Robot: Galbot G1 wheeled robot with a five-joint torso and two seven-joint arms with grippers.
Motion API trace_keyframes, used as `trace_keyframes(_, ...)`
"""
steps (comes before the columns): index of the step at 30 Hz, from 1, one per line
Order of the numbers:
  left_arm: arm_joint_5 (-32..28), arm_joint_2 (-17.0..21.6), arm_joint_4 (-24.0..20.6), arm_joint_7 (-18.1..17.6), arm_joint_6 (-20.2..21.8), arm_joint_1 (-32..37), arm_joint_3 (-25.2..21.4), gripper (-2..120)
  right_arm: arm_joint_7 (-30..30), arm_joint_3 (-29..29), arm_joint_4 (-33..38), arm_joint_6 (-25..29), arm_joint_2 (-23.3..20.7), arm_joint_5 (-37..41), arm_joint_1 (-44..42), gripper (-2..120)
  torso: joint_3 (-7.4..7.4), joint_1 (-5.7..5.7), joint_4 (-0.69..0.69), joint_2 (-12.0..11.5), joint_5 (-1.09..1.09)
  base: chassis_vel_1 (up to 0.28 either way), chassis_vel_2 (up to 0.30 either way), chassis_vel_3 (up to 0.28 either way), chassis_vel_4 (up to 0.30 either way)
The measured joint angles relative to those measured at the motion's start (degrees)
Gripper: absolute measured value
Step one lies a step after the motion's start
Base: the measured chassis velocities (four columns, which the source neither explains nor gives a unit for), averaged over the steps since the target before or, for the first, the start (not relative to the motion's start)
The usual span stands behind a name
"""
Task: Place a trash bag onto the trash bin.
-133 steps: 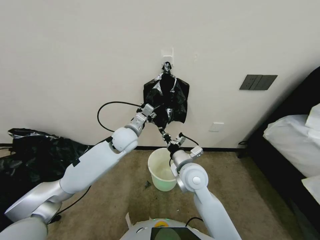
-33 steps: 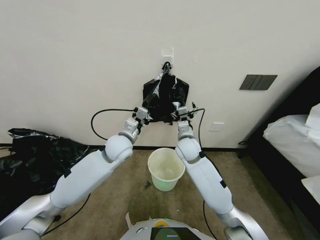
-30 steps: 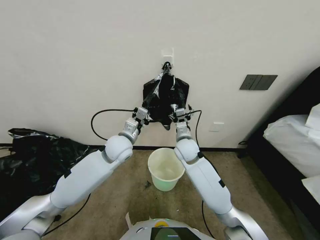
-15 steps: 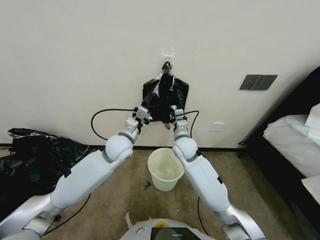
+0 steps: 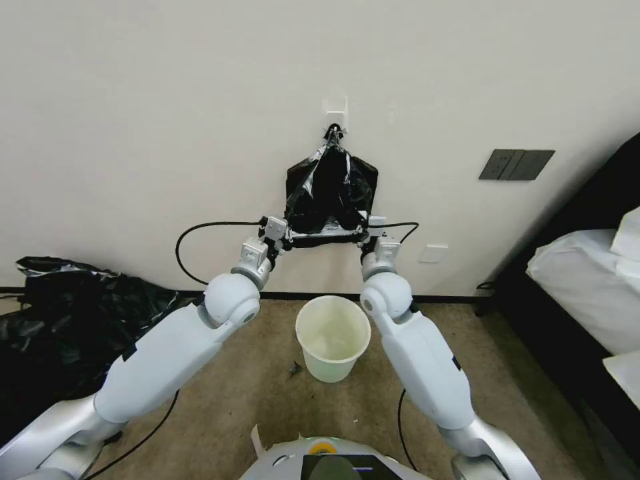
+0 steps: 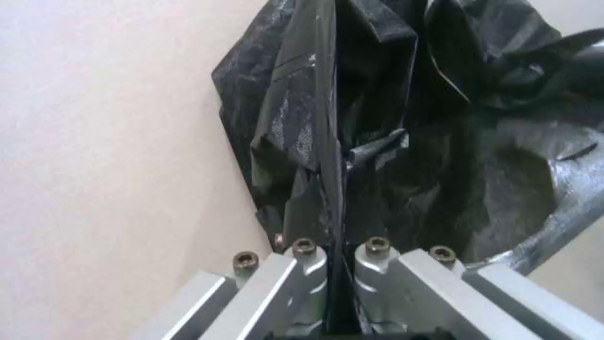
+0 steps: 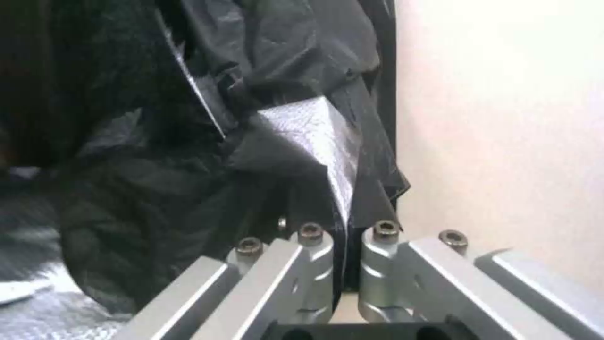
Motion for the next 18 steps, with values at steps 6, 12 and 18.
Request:
trace_keyframes(6, -0.4, 1.09, -3.13, -0.04, -0.02, 6.26, -1.12, 0, 0.59, 2.43, 6.95, 0.78, -3.51, 7.6, -9.24, 0, 0.0, 0.0, -0.01, 0.0, 0.0, 0.0, 0.0, 0.0, 0.0)
trace_keyframes(12, -0.34, 3.58, -8.47, 0.39, -0.75, 14.65, -3.63, 0, 0.58, 4.95, 14.06, 1.17, -6.47, 12.23, -18.17, 0, 0.0, 0.0, -0.01, 0.0, 0.01, 0.0, 0.0, 0.0, 0.0)
trace_keyframes(18, -5.2, 9.54, -15.68, 1.33, -3.48, 18.02, -8.15, 0, 6.21, 8.23, 24.45, -0.62, -15.7, 27.16, -18.53, 0, 0.0, 0.0, 0.0, 0.0, 0.01, 0.0, 0.0, 0.0, 0.0)
